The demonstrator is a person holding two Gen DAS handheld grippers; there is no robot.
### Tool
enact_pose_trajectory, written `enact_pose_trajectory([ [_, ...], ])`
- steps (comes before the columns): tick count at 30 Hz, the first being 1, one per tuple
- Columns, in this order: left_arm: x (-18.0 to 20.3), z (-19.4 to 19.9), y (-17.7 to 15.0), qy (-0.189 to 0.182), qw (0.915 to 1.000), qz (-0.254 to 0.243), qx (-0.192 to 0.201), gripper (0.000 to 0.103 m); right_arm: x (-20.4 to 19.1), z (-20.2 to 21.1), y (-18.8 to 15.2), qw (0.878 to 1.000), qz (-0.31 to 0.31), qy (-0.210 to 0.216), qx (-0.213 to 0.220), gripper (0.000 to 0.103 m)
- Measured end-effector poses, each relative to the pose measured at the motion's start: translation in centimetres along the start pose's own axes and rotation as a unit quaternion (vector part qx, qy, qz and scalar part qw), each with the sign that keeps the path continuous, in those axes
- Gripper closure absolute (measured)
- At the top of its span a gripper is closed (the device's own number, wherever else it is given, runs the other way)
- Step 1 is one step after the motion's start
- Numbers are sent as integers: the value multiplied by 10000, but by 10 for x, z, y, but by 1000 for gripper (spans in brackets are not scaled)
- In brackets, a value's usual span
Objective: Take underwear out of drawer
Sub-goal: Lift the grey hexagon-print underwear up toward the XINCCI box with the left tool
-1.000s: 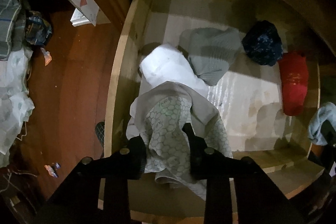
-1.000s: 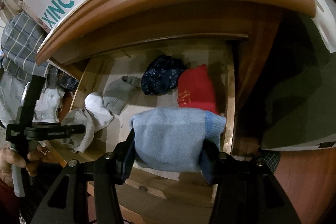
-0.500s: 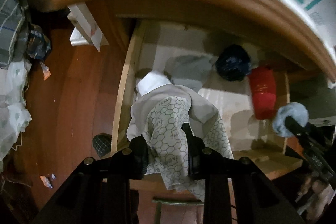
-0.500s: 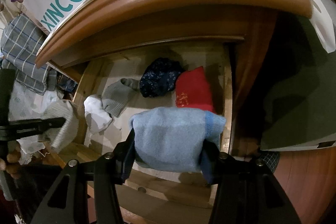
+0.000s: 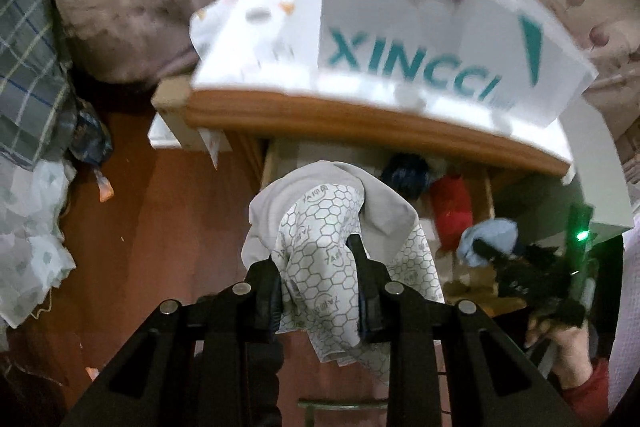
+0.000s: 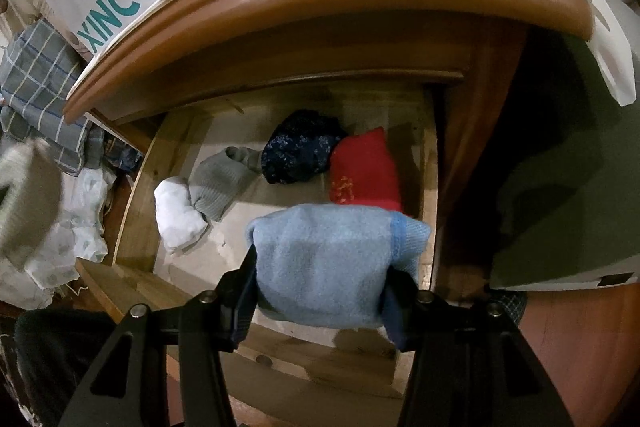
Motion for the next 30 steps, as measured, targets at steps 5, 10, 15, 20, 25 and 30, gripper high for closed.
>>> enact_pose_trajectory([
  [5, -2, 51, 28, 3, 9983, -75, 573, 78, -1, -1, -1, 9999, 103, -107, -18, 50],
  [10, 0, 103, 62, 81, 9929, -206, 1165, 78, -1, -3, -2, 9998, 130, -169, -43, 50],
  [15, 5, 141, 94, 60, 9874, -248, 1562, 78, -2, -4, -3, 9996, 186, -194, -71, 50],
  [20, 24, 166, 129, -39, 9822, -392, 1837, 77, -2, -5, -4, 9996, 183, -188, -115, 50],
  [25, 62, 162, 166, -198, 9792, -716, 1889, 77, -3, -6, -6, 9996, 194, -142, -141, 50],
  [30, 94, 138, 196, -313, 9803, -741, 1806, 77, -5, -7, -7, 9995, 243, -91, -171, 50],
])
Point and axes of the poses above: each gripper's, at about its wrist camera, not at the fingertips, and z roughly against the way its jaws point, x to its right, y to its top, the point moved 6 cm from there along -z, roughly the way its jaws point, and after that the axes turned 8 degrees about z, right-handed, at the moved point
